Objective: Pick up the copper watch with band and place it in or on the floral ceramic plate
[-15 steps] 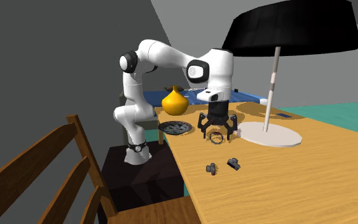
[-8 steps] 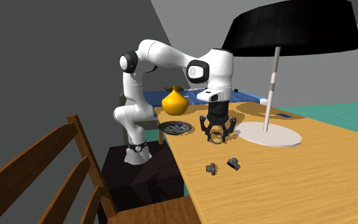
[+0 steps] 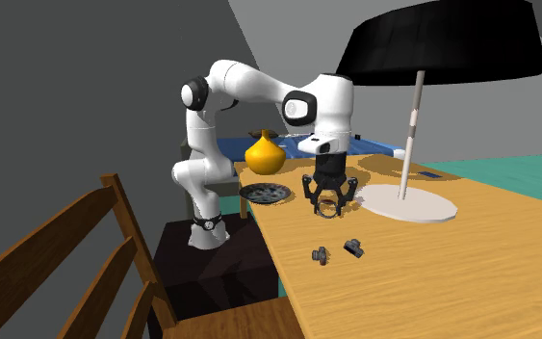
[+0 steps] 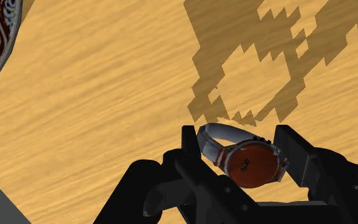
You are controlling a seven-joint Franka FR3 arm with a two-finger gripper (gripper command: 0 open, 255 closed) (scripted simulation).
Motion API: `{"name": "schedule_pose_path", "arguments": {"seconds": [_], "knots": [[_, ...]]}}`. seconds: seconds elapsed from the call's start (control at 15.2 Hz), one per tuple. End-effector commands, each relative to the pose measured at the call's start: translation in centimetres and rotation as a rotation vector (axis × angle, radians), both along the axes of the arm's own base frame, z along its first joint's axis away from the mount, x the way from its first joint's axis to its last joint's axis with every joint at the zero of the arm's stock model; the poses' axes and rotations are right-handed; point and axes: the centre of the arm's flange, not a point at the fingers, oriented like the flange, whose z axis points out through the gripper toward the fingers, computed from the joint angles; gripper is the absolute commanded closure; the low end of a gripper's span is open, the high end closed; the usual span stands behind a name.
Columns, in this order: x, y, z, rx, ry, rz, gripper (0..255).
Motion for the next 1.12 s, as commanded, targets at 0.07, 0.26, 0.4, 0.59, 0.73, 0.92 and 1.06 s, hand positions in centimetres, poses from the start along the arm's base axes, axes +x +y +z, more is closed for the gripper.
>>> {"name": "schedule_pose_path", "arguments": {"seconds": [0.07, 0.26, 0.4, 0.59, 0.73, 0.92, 1.06], "knots": [[0.0, 0.0, 1.0, 0.0, 0.0, 0.0, 255], [0.0, 0.0, 2.6, 0.0, 0.0, 0.0, 255], [0.0, 0.0, 3.7, 0.0, 0.0, 0.0, 255], [0.0, 0.0, 5.3, 0.0, 0.0, 0.0, 255], [0.0, 0.0, 6.3, 0.0, 0.0, 0.0, 255], [0.0, 0.0, 7.9, 0.0, 0.0, 0.0, 255], [0.0, 0.0, 9.0, 0.0, 0.0, 0.0, 255]]}}
